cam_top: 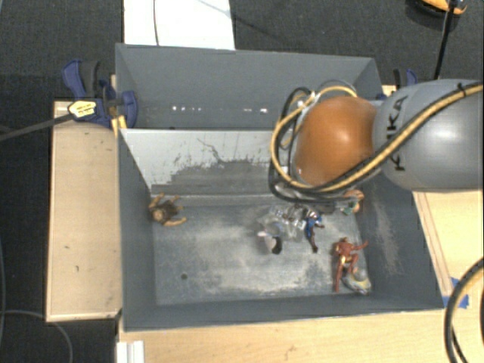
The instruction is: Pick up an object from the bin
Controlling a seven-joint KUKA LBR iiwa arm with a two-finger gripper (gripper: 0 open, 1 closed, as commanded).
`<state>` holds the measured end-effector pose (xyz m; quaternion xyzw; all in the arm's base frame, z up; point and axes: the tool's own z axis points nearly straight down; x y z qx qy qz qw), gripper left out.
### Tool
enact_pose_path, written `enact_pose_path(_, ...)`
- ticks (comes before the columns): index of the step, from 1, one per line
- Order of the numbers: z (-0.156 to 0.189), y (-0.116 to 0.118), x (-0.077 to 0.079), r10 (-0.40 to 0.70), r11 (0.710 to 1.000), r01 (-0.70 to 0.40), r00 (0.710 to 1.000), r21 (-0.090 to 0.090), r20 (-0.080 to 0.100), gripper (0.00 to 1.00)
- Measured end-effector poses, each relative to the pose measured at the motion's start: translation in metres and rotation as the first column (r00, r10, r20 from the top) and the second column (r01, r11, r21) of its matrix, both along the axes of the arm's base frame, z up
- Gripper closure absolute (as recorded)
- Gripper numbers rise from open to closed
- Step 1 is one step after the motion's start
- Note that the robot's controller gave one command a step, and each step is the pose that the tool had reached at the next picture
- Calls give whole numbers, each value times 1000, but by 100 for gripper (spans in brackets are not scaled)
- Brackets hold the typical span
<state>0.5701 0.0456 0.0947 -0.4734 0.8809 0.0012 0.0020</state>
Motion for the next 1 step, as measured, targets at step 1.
enact_pose_path(1,20,0,2,-1,1000,1,1000,0,8,100)
